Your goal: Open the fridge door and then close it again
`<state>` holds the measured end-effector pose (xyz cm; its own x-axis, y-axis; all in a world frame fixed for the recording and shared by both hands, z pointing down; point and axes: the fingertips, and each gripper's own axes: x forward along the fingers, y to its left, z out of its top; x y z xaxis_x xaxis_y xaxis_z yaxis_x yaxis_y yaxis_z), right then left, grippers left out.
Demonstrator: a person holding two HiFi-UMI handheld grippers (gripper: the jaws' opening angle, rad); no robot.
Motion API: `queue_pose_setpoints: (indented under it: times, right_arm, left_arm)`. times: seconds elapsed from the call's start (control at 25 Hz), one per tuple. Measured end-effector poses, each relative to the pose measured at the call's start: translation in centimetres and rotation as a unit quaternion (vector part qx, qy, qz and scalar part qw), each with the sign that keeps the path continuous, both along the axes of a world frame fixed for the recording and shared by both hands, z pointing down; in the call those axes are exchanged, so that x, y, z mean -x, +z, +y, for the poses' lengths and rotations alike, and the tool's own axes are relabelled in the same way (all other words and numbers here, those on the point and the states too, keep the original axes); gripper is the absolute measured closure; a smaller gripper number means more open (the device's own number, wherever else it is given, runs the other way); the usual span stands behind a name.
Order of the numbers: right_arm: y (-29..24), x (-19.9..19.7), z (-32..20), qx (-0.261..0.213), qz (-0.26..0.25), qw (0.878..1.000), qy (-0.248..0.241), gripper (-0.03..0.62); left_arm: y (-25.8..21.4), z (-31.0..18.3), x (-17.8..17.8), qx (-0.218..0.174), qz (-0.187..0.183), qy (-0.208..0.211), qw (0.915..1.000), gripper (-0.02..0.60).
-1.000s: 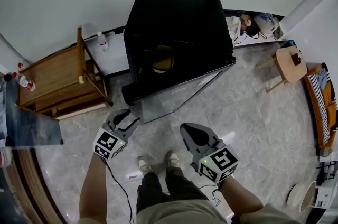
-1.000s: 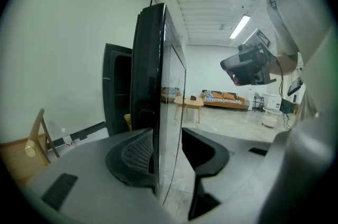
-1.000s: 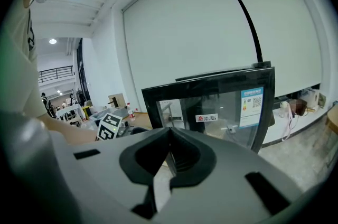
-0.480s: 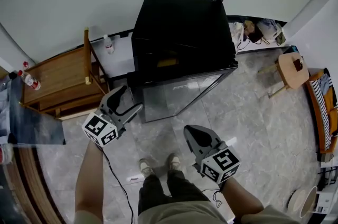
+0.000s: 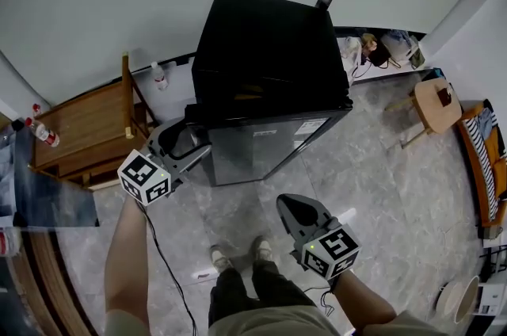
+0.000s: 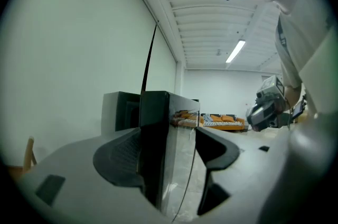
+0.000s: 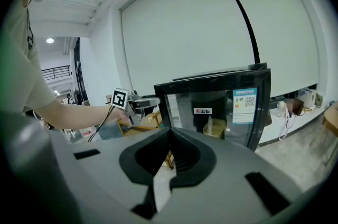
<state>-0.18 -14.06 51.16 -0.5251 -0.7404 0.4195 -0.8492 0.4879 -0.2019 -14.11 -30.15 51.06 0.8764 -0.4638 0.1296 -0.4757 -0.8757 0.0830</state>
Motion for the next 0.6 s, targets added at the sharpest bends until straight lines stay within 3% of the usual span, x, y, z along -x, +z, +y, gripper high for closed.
queue_pose_setpoints:
  times: [0.6]
  right_arm:
    - [-1.6, -0.6, 1.1, -0.012, 0.004, 1.000, 0.022, 0.597]
  left_arm:
    - [-0.4, 7.5, 0.2, 0.018, 0.005, 0.055, 0.9983, 0.261]
